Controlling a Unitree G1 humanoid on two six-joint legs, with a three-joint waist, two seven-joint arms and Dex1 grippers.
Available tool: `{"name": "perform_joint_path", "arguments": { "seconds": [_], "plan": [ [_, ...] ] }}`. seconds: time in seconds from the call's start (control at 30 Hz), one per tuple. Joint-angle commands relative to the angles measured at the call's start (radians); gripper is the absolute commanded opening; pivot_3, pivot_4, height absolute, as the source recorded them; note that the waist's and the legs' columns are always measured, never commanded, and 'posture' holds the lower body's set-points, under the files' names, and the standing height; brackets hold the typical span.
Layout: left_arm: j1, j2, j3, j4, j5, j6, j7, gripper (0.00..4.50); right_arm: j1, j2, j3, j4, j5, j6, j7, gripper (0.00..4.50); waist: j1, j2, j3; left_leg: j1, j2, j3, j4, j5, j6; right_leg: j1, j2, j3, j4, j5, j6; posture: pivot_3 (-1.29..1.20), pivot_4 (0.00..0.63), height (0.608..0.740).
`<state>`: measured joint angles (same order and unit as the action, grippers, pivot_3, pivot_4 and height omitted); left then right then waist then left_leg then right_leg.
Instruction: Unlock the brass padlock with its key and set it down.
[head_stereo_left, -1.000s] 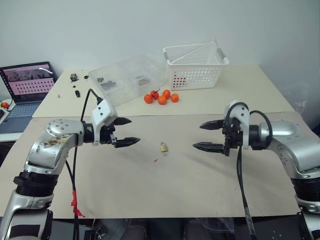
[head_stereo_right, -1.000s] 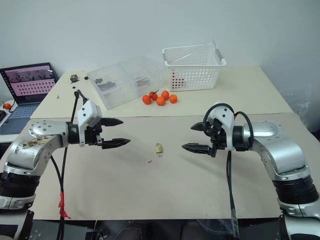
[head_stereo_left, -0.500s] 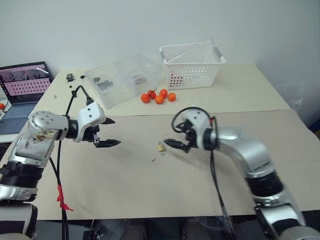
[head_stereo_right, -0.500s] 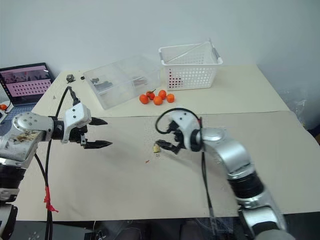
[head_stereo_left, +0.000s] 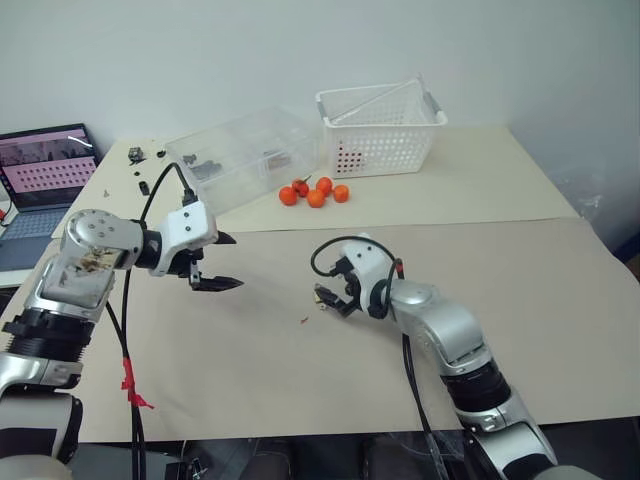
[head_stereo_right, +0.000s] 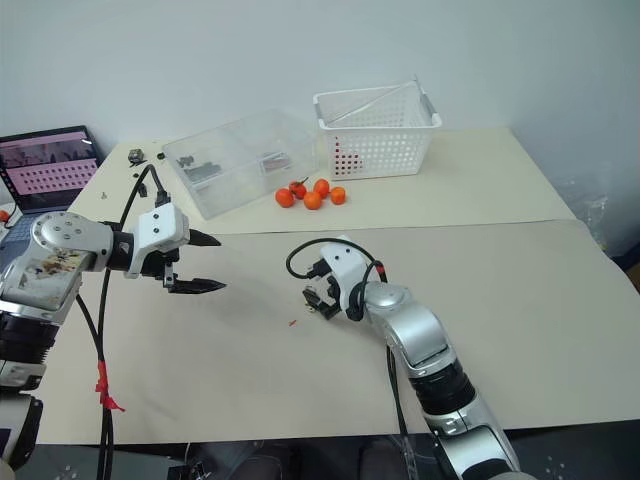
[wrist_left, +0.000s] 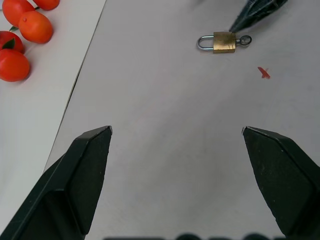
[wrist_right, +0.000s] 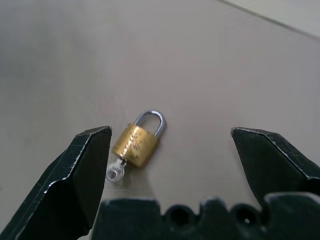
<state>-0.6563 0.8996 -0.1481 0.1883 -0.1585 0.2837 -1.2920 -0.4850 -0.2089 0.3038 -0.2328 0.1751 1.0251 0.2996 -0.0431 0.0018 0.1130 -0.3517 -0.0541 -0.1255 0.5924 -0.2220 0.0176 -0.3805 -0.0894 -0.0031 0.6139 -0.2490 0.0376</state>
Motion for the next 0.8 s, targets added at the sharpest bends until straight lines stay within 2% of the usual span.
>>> {"name": "perform_joint_path", "arguments": {
  "seconds": [0.03, 0.57, 0.8],
  "plan": [
    [-0.037, -0.004, 0.000, 0.006, 0.008, -0.018, -0.021, 4.43, 0.008, 0.032, 0.001, -0.054, -0.006, 0.005, -0.024, 4.50, -0.006, 0.000, 0.000, 0.000, 0.000, 0.000, 0.000, 0.000, 0.000, 0.000, 0.000, 0.001, 0.000, 0.000, 0.000, 0.00, 0.150, 0.740],
    [-0.059, 0.035, -0.005, 0.017, 0.043, -0.005, -0.064, 4.43, 0.015, 0.119, 0.046, 0.023, -0.027, -0.047, -0.035, 4.50, -0.018, -0.002, -0.002, 0.001, 0.001, -0.001, 0.000, 0.000, 0.001, -0.004, 0.003, 0.011, 0.004, 0.000, 0.001, 0.00, 0.150, 0.740],
    [-0.071, 0.055, 0.001, 0.010, 0.051, 0.009, -0.060, 4.43, -0.010, 0.141, 0.043, 0.125, -0.046, -0.127, -0.026, 4.50, -0.023, -0.003, -0.003, 0.001, 0.001, -0.001, 0.000, 0.000, 0.001, -0.006, 0.003, 0.012, 0.008, 0.000, 0.001, 0.00, 0.150, 0.740]
  ]
}}
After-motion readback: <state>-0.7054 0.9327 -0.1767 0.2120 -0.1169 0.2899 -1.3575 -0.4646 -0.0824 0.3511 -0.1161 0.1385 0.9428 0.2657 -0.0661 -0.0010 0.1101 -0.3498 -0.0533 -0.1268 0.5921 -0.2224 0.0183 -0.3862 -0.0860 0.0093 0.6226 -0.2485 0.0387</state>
